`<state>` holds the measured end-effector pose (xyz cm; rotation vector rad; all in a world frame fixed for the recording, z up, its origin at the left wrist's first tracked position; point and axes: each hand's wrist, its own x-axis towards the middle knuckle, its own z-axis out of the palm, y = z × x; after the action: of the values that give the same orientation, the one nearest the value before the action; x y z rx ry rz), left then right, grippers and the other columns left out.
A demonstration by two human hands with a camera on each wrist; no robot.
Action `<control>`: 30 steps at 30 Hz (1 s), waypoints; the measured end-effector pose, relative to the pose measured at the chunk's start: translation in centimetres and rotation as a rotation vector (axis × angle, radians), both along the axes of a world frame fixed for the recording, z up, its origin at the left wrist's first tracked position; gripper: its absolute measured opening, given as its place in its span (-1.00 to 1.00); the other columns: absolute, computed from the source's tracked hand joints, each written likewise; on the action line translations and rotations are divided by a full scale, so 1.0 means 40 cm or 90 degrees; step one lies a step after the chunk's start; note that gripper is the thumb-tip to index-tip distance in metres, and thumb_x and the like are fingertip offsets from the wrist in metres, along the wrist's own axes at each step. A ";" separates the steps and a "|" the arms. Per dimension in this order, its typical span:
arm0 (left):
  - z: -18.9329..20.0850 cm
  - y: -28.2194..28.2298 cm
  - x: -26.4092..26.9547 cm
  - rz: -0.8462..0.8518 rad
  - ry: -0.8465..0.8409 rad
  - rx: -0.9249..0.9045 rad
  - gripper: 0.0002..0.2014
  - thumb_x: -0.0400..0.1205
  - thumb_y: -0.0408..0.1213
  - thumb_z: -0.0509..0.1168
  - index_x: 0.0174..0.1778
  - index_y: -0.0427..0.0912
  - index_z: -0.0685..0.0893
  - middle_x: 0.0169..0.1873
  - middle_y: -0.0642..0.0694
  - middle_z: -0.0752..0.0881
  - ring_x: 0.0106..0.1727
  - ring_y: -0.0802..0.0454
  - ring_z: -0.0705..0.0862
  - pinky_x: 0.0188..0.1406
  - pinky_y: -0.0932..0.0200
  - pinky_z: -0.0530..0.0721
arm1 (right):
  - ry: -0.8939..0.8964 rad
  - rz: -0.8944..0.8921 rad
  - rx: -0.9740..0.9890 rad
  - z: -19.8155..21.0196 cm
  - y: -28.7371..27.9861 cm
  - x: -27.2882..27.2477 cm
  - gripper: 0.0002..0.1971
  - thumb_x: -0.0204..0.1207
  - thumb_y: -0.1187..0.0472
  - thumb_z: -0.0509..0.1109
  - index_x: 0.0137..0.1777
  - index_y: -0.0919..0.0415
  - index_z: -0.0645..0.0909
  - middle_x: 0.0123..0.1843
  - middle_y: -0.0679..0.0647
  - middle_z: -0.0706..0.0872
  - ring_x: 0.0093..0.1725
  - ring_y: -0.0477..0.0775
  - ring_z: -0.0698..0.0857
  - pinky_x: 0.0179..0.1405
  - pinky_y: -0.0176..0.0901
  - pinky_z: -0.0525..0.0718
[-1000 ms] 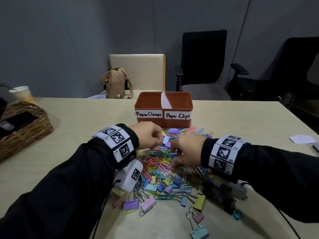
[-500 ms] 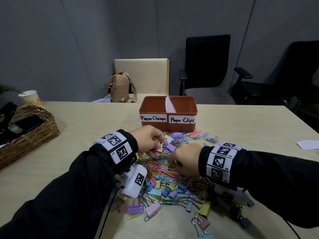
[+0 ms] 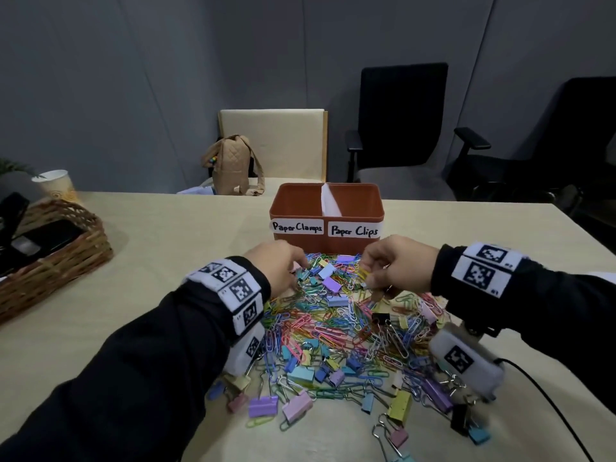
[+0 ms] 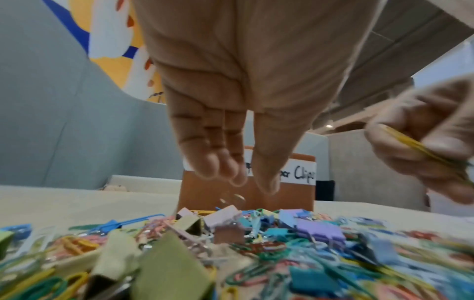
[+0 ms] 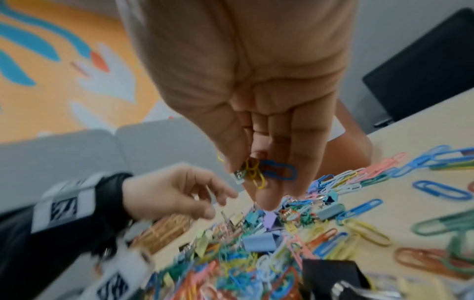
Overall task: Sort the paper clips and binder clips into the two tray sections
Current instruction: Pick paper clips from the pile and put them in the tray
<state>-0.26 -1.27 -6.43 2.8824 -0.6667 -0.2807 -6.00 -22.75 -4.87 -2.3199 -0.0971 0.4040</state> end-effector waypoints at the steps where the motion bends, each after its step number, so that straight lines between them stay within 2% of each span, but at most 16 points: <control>1: -0.001 -0.013 -0.015 -0.033 0.010 0.014 -0.71 0.55 -0.21 0.46 0.19 0.04 0.70 -0.02 0.02 0.67 -0.08 0.10 0.56 -0.07 0.22 0.53 | 0.031 -0.024 0.061 0.001 -0.005 0.002 -0.82 0.55 0.53 0.33 -0.17 0.27 0.50 -0.45 0.15 0.66 -0.32 0.20 0.72 -0.41 -0.13 0.68; 4: -0.015 -0.057 -0.066 -0.142 0.101 0.019 -0.62 0.43 -0.05 0.55 0.15 0.01 0.74 -0.11 0.05 0.68 -0.10 0.10 0.62 -0.17 0.24 0.55 | 0.076 -0.061 0.148 0.003 -0.015 0.007 -0.85 0.57 0.54 0.30 -0.14 0.31 0.51 -0.48 0.13 0.68 -0.37 0.15 0.76 -0.47 -0.19 0.71; 7: -0.031 -0.099 -0.090 -0.223 0.094 0.117 -0.49 0.39 -0.02 0.57 0.25 -0.04 0.69 0.04 -0.01 0.71 0.05 0.01 0.67 -0.05 0.17 0.64 | 0.089 -0.101 0.222 0.000 -0.021 0.016 -0.85 0.59 0.52 0.28 -0.14 0.31 0.51 -0.30 0.19 0.73 -0.29 0.14 0.78 -0.36 -0.13 0.75; 9: -0.030 -0.119 -0.090 -0.237 0.077 0.151 -0.54 0.43 -0.07 0.56 0.22 -0.10 0.69 0.06 -0.05 0.72 0.07 -0.04 0.68 -0.03 0.13 0.65 | 0.117 -0.126 0.282 -0.001 -0.026 0.018 -0.86 0.62 0.51 0.24 -0.10 0.29 0.48 -0.22 0.23 0.74 -0.25 0.18 0.77 -0.36 -0.09 0.76; 11: -0.027 -0.131 -0.083 -0.240 0.074 0.152 -0.67 0.47 -0.16 0.53 0.12 -0.16 0.72 0.03 -0.09 0.74 0.06 -0.08 0.69 0.00 0.08 0.69 | 0.151 -0.142 0.337 -0.001 -0.034 0.017 -0.86 0.64 0.50 0.21 -0.06 0.28 0.45 -0.23 0.24 0.75 -0.29 0.19 0.78 -0.41 -0.10 0.76; 14: -0.024 -0.135 -0.074 -0.247 0.068 0.141 -0.77 0.52 -0.23 0.47 0.04 -0.22 0.75 -0.03 -0.12 0.76 -0.02 -0.06 0.70 -0.09 0.14 0.64 | 0.182 -0.157 0.398 0.003 -0.049 0.014 -0.85 0.66 0.51 0.15 -0.01 0.29 0.48 -0.24 0.23 0.75 -0.32 0.17 0.79 -0.45 -0.13 0.78; 18: -0.016 -0.118 -0.059 -0.220 0.076 0.082 -0.89 0.57 -0.26 0.38 -0.08 -0.22 0.71 -0.16 -0.04 0.70 -0.18 0.06 0.59 -0.21 0.24 0.52 | 0.227 -0.167 0.479 0.004 -0.072 0.016 -0.76 0.69 0.49 0.06 0.11 0.32 0.56 -0.22 0.20 0.69 -0.31 0.12 0.77 -0.36 -0.12 0.80; 21: -0.001 -0.106 -0.045 -0.183 0.094 0.069 -0.93 0.63 -0.27 0.27 -0.09 -0.17 0.63 -0.23 -0.01 0.60 -0.23 0.03 0.51 -0.32 0.21 0.43 | 0.240 -0.185 0.526 0.001 -0.082 0.021 -0.82 0.70 0.39 0.10 0.09 0.32 0.55 -0.25 0.19 0.64 -0.34 0.09 0.71 -0.36 -0.17 0.78; 23: 0.011 -0.095 -0.037 -0.145 0.131 0.038 -0.92 0.66 -0.24 0.25 -0.14 -0.09 0.51 -0.29 0.02 0.58 -0.29 0.04 0.52 -0.31 0.20 0.50 | 0.244 -0.191 0.516 -0.002 -0.086 0.026 -0.84 0.70 0.38 0.11 0.10 0.33 0.53 -0.25 0.20 0.63 -0.35 0.08 0.68 -0.40 -0.19 0.76; 25: 0.016 -0.084 -0.024 -0.099 0.223 -0.026 -0.87 0.69 -0.26 0.24 -0.16 -0.06 0.45 -0.33 0.03 0.67 -0.36 0.05 0.57 -0.27 0.13 0.64 | 0.254 -0.168 0.470 -0.004 -0.088 0.029 -0.82 0.69 0.41 0.08 0.12 0.32 0.51 -0.25 0.20 0.63 -0.38 0.06 0.63 -0.45 -0.21 0.72; 27: 0.025 -0.078 -0.018 -0.057 0.320 -0.107 -0.96 0.71 -0.35 0.21 0.00 -0.11 0.52 -0.29 -0.04 0.78 -0.34 0.03 0.64 -0.27 0.12 0.70 | 0.260 -0.144 0.420 -0.004 -0.088 0.035 -0.78 0.67 0.48 0.04 0.11 0.31 0.50 -0.27 0.18 0.63 -0.45 0.01 0.60 -0.53 -0.26 0.65; 30: 0.043 -0.077 -0.004 0.004 0.405 -0.216 -0.78 0.74 -0.45 0.12 0.26 -0.22 0.53 -0.32 -0.11 0.71 -0.41 0.04 0.66 -0.43 0.22 0.71 | 0.243 -0.126 0.350 0.008 -0.091 0.052 -0.75 0.65 0.55 0.06 0.08 0.33 0.54 -0.31 0.17 0.62 -0.54 -0.05 0.56 -0.64 -0.34 0.55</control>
<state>-0.41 -4.37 -4.70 2.2754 -0.5169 -0.9285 -3.91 -26.39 -4.55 -1.6640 0.1857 0.6222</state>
